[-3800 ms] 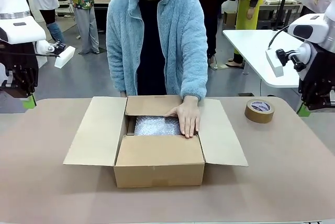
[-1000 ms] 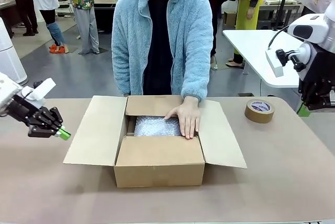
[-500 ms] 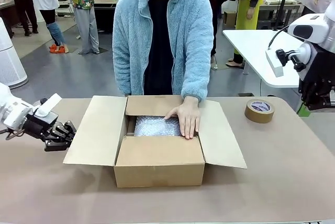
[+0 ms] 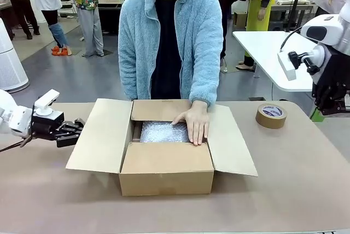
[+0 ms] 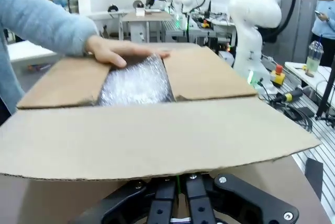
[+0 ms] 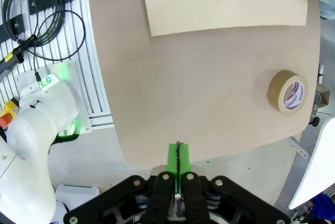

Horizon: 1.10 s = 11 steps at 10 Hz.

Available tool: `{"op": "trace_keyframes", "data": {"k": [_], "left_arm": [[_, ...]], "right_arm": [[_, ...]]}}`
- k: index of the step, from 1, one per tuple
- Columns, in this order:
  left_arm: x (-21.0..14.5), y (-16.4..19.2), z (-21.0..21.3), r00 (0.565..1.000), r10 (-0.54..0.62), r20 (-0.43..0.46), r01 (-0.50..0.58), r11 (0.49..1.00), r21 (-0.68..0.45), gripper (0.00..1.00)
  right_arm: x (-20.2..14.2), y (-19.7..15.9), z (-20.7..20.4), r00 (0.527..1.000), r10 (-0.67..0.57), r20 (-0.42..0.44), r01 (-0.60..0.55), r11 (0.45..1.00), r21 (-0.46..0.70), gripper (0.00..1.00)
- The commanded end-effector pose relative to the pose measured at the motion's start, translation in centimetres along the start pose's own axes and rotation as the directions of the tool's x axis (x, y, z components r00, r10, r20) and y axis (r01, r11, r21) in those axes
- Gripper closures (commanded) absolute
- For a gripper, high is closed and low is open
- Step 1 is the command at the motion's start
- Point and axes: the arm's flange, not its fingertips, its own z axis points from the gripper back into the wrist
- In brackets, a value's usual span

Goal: Wrap the clocks to prevent damage.
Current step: Push the right (or left) flap of the Package Box to close it.

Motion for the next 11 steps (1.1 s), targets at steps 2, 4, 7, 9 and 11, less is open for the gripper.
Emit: {"op": "trace_keyframes", "data": {"k": [2,4,7,9,11], "left_arm": [[2.4,-0.1,-2.4,0.997,-0.071,0.035,0.07,0.997,0.021,1.0],[4.7,0.1,-4.5,0.994,-0.104,0.037,0.104,0.994,0.015,1.0],[6.5,0.4,-8.6,0.985,-0.172,-0.027,0.172,0.985,-0.005,1.0],[5.2,1.8,-11.3,0.985,-0.158,-0.072,0.16,0.987,0.02,1.0],[3.9,3.4,-12.6,0.986,-0.143,-0.085,0.148,0.988,0.05,1.0]], "right_arm": [[0.0,0.2,-0.3,1.0,0.008,0.008,-0.008,1.0,0.006,0.99],[0.0,0.2,-0.3,1.0,0.008,0.008,-0.008,1.0,0.006,0.99],[0.0,0.2,-0.3,1.0,0.008,0.008,-0.008,1.0,0.006,0.99],[0.0,0.2,-0.3,1.0,0.008,0.008,-0.008,1.0,0.006,0.99],[0.0,0.2,-0.3,1.0,0.008,0.008,-0.008,1.0,0.006,0.99]]}}
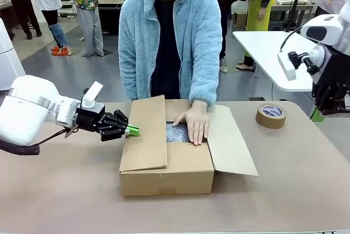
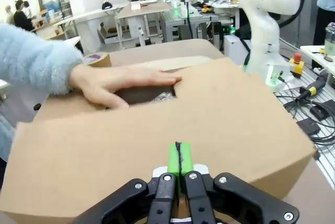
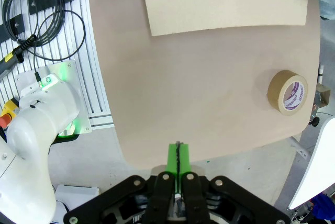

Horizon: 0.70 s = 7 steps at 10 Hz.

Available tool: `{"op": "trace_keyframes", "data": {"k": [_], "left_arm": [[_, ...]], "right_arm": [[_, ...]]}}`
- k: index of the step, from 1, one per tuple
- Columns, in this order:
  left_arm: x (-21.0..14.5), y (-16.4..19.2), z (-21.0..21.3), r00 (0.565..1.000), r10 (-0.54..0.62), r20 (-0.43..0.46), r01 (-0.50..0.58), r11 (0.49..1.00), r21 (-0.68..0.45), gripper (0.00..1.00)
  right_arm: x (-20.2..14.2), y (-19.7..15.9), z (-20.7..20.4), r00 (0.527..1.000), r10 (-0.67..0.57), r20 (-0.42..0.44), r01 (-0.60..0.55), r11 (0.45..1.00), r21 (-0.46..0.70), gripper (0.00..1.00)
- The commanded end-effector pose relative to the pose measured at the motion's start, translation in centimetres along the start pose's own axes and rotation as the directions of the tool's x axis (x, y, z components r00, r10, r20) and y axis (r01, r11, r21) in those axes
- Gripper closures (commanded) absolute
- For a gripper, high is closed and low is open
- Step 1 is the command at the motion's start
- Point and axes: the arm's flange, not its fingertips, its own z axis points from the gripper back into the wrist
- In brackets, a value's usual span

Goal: Wrap the clocks to prevent damage.
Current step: Push the right (or left) flap of the Package Box to close it.

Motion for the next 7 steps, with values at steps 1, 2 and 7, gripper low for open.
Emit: {"op": "trace_keyframes", "data": {"k": [1,2,7], "left_arm": [[-1.0,1.9,-1.2,1.0,-0.019,0.017,0.018,0.998,0.063,1.0],[-1.1,2.6,-1.4,1.0,-0.013,0.021,0.011,0.997,0.071,1.0],[-3.8,2.9,0.0,0.998,0.048,0.033,-0.051,0.993,0.11,1.0]], "right_arm": [[0.0,0.2,-0.3,1.0,0.008,0.008,-0.008,1.0,0.007,0.99],[0.0,0.2,-0.3,1.0,0.008,0.008,-0.008,1.0,0.007,0.99],[0.0,0.2,-0.3,1.0,0.008,0.008,-0.008,1.0,0.007,0.99]]}}
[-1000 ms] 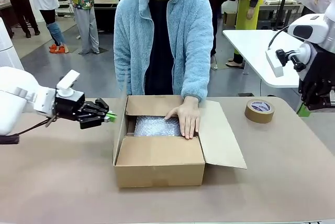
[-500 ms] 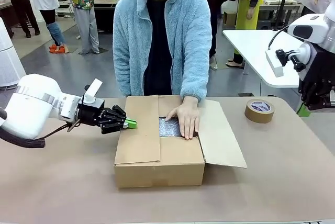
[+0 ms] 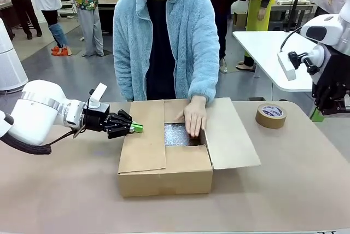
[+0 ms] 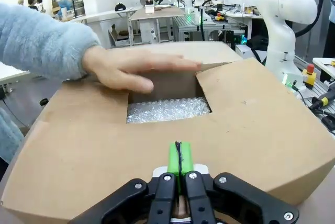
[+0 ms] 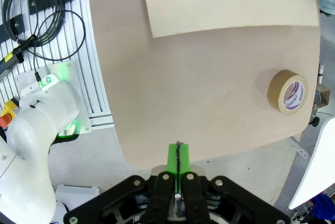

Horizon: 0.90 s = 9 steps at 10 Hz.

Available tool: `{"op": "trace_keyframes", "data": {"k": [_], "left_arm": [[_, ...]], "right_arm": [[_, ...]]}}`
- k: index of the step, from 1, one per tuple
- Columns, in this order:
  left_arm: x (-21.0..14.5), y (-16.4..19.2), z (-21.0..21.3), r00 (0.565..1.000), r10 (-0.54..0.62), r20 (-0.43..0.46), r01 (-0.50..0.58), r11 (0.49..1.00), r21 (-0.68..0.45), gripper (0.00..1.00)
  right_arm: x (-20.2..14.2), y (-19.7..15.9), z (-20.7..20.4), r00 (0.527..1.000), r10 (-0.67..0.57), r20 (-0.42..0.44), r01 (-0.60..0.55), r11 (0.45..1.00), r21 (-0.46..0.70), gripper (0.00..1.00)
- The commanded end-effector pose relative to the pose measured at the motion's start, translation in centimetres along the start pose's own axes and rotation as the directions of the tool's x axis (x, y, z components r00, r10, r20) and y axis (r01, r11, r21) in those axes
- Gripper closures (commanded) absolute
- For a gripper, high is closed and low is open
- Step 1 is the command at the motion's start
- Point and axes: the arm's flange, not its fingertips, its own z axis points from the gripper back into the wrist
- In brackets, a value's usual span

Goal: Wrap the clocks to prevent damage.
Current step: Push the right (or left) flap of the Package Box to close it, then push the left (or right) flap of the Package Box to close it.

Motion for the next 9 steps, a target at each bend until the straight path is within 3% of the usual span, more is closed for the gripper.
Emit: {"op": "trace_keyframes", "data": {"k": [1,9], "left_arm": [[0.23,-0.02,-0.21,1.0,-0.008,-0.01,0.008,1.0,-0.003,1.0],[0.23,-0.02,-0.21,1.0,-0.008,-0.01,0.008,1.0,-0.003,1.0]], "right_arm": [[-0.02,0.18,-0.26,1.0,0.008,0.008,-0.008,1.0,0.007,0.99],[-0.02,0.18,-0.26,1.0,0.008,0.008,-0.008,1.0,0.007,0.99]]}}
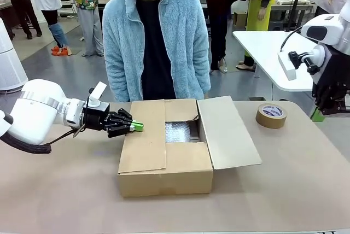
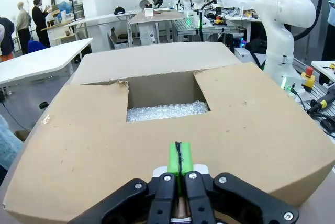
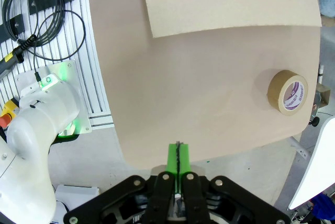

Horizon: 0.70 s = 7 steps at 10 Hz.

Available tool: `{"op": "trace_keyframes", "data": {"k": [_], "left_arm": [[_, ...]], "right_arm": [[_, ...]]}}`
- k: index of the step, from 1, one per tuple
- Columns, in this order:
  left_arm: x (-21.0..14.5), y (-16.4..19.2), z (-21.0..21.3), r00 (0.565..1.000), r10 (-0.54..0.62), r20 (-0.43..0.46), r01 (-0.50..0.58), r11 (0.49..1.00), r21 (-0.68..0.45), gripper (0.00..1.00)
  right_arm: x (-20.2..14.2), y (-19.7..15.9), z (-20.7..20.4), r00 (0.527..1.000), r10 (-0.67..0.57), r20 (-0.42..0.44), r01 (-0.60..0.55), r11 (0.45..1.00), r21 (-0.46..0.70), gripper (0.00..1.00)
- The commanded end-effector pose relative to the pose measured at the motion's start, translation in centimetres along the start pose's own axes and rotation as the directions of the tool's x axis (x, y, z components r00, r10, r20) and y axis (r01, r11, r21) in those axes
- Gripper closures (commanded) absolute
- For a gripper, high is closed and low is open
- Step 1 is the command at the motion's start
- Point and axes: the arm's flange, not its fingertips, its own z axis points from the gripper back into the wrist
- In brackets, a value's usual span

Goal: Wrap the clocks to prevent damage.
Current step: Push the left (or right) flap of the Package Box to close it.

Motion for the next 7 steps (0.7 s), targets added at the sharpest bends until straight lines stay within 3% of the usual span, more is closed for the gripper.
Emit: {"op": "trace_keyframes", "data": {"k": [1,7], "left_arm": [[-0.21,0.0,-0.07,1.0,-0.003,-0.021,0.003,1.0,0.005,1.0],[-0.21,0.0,-0.07,1.0,-0.003,-0.021,0.003,1.0,0.005,1.0]], "right_arm": [[-0.02,0.18,-0.26,1.0,0.008,0.008,-0.008,1.0,0.007,0.99],[0.0,0.0,0.0,1.0,0.0,0.0,0.0,1.0,0.0,0.99]]}}
